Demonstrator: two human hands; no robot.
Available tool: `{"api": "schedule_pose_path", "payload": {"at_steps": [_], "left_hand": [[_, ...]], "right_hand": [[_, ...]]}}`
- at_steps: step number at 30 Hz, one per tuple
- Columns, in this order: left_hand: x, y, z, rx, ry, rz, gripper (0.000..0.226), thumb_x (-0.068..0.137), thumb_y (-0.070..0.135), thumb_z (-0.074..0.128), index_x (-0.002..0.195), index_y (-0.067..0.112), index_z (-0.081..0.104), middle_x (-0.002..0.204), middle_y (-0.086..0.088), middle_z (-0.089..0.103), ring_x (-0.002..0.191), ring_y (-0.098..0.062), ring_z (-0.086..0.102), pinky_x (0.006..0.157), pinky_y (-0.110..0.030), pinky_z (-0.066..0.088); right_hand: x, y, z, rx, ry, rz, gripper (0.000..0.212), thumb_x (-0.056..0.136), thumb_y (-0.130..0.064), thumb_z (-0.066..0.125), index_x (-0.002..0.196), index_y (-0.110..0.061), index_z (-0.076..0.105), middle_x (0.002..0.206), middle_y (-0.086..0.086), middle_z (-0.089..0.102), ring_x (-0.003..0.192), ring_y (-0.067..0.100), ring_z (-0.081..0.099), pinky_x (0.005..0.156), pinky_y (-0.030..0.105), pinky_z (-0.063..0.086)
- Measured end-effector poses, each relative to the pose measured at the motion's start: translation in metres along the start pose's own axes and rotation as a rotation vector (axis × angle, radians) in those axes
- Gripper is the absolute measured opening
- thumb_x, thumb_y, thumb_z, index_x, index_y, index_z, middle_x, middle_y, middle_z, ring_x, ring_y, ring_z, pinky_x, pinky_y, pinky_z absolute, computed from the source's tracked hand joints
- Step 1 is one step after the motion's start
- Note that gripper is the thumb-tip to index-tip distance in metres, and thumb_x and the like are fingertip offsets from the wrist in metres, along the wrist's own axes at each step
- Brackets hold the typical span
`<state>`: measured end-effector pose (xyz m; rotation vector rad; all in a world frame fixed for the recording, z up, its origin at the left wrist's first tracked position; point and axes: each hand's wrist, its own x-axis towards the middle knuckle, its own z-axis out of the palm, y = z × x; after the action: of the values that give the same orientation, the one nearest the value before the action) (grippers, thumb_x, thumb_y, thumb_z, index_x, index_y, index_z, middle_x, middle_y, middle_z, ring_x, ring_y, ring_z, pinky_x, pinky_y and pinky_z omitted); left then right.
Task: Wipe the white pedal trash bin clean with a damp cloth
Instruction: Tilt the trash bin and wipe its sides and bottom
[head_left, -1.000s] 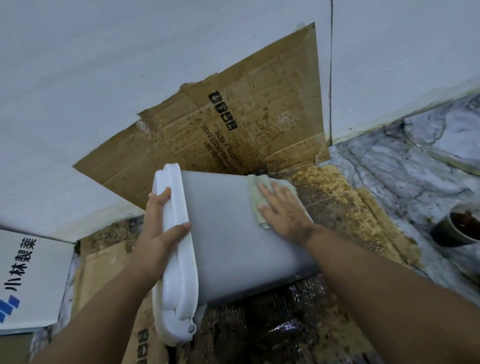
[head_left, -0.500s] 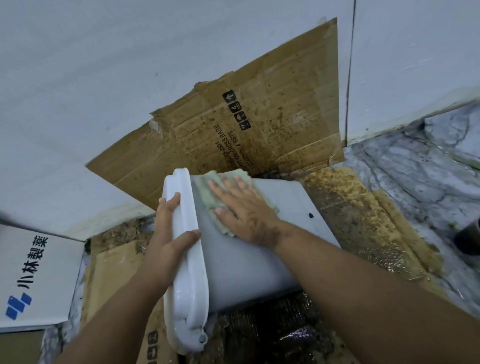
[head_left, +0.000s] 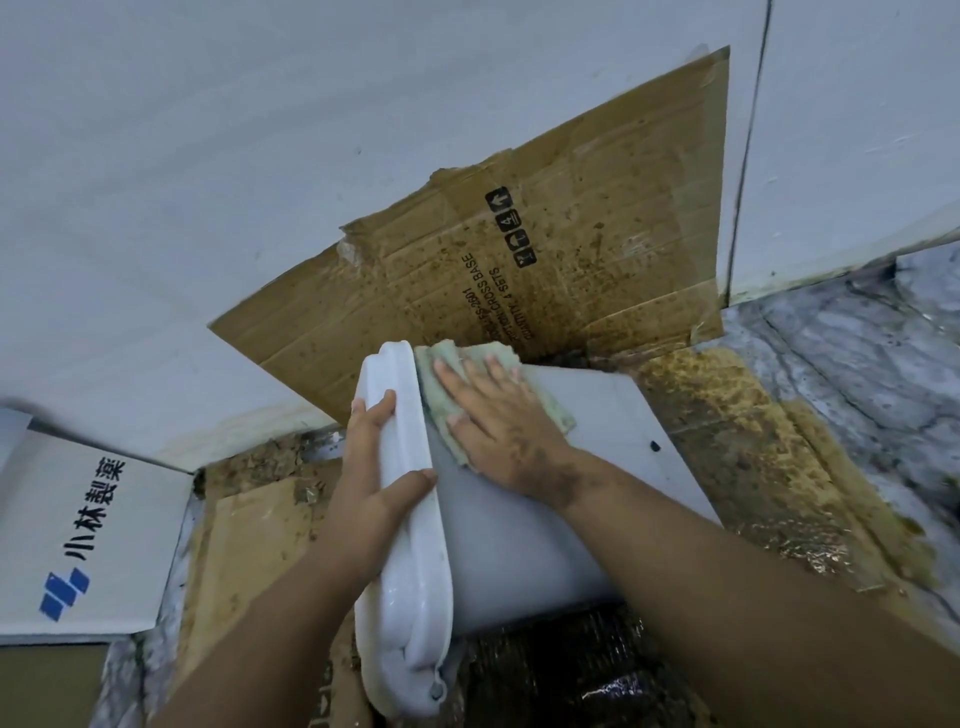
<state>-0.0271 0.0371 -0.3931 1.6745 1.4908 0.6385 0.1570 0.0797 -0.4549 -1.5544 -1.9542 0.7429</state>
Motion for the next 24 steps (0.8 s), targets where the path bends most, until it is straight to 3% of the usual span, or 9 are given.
{"api": "schedule_pose_path", "payload": {"at_steps": [4, 7, 9, 11, 15, 17, 19, 22, 24], "left_hand": [[-0.002, -0.004, -0.002, -0.008, -0.005, -0.022, 0.081, 0.065, 0.063, 0.066, 0.137, 0.070, 0.028, 0.162, 0.032, 0.002, 0.152, -0.012, 0.015, 0.120, -0.054, 0.026], [-0.006, -0.003, -0.002, -0.020, -0.010, -0.012, 0.081, 0.065, 0.063, 0.067, 0.136, 0.073, 0.028, 0.162, 0.034, -0.001, 0.152, -0.008, 0.015, 0.121, -0.053, 0.025], [-0.009, 0.000, -0.001, -0.012, -0.015, -0.015, 0.082, 0.065, 0.064, 0.066, 0.135, 0.075, 0.025, 0.162, 0.035, -0.003, 0.151, -0.005, 0.015, 0.121, -0.050, 0.024], [-0.010, 0.003, -0.001, -0.008, -0.024, -0.008, 0.084, 0.065, 0.064, 0.066, 0.137, 0.074, 0.023, 0.162, 0.035, -0.005, 0.151, -0.006, 0.015, 0.121, -0.049, 0.024], [-0.011, 0.005, 0.001, 0.006, -0.030, 0.011, 0.079, 0.071, 0.056, 0.066, 0.133, 0.076, 0.020, 0.163, 0.032, -0.006, 0.151, -0.008, 0.016, 0.121, -0.047, 0.025], [-0.010, 0.003, 0.001, 0.011, -0.022, 0.006, 0.081, 0.067, 0.060, 0.065, 0.133, 0.076, 0.021, 0.163, 0.032, -0.005, 0.150, -0.012, 0.019, 0.120, -0.050, 0.026], [-0.009, 0.002, 0.000, 0.001, -0.010, 0.000, 0.080, 0.063, 0.063, 0.064, 0.130, 0.078, 0.023, 0.163, 0.031, -0.003, 0.149, -0.013, 0.021, 0.119, -0.052, 0.027], [-0.010, 0.003, 0.002, -0.022, 0.011, 0.007, 0.076, 0.060, 0.062, 0.063, 0.125, 0.079, 0.027, 0.164, 0.027, 0.001, 0.150, -0.013, 0.020, 0.120, -0.051, 0.026], [-0.010, 0.003, 0.003, -0.022, 0.014, 0.009, 0.077, 0.061, 0.062, 0.063, 0.128, 0.075, 0.028, 0.165, 0.023, 0.004, 0.151, -0.014, 0.019, 0.120, -0.052, 0.025]], "right_hand": [[0.018, 0.003, 0.000, 0.005, -0.016, -0.075, 0.059, 0.101, -0.046, 0.032, 0.156, -0.043, 0.011, 0.167, -0.005, 0.012, 0.154, 0.023, 0.003, 0.123, 0.044, -0.005], [0.017, 0.053, -0.008, 0.002, 0.020, 0.133, 0.066, 0.093, -0.060, 0.022, 0.156, -0.039, 0.022, 0.162, 0.000, 0.029, 0.150, 0.031, 0.021, 0.122, 0.047, 0.007], [0.008, 0.091, -0.018, -0.027, 0.027, 0.261, 0.073, 0.091, -0.059, 0.016, 0.153, -0.027, 0.035, 0.158, 0.006, 0.038, 0.143, 0.033, 0.034, 0.119, 0.047, 0.018], [-0.009, 0.126, -0.027, -0.039, 0.024, 0.333, 0.073, 0.094, -0.054, 0.016, 0.152, -0.016, 0.037, 0.160, 0.011, 0.033, 0.146, 0.033, 0.031, 0.119, 0.044, 0.016], [-0.040, 0.147, -0.023, 0.015, 0.059, 0.523, 0.063, 0.104, -0.048, 0.030, 0.158, -0.019, 0.019, 0.165, 0.011, 0.019, 0.151, 0.031, 0.015, 0.121, 0.050, 0.007], [-0.044, 0.121, -0.017, -0.047, 0.065, 0.410, 0.072, 0.097, -0.056, 0.019, 0.160, -0.021, 0.013, 0.165, 0.013, 0.017, 0.151, 0.035, 0.016, 0.122, 0.055, 0.009], [-0.049, 0.069, -0.009, -0.023, 0.027, 0.215, 0.074, 0.093, -0.057, 0.013, 0.160, -0.027, 0.004, 0.168, 0.006, 0.007, 0.154, 0.030, 0.004, 0.123, 0.054, 0.003], [-0.064, -0.015, 0.006, -0.019, -0.024, -0.043, 0.071, 0.095, -0.054, 0.020, 0.159, -0.029, 0.003, 0.168, 0.000, 0.003, 0.154, 0.021, -0.008, 0.124, 0.044, -0.008], [-0.076, -0.031, 0.012, -0.022, -0.010, -0.092, 0.071, 0.094, -0.056, 0.021, 0.159, -0.031, 0.006, 0.167, -0.003, 0.006, 0.154, 0.018, -0.007, 0.124, 0.041, -0.008]]}}
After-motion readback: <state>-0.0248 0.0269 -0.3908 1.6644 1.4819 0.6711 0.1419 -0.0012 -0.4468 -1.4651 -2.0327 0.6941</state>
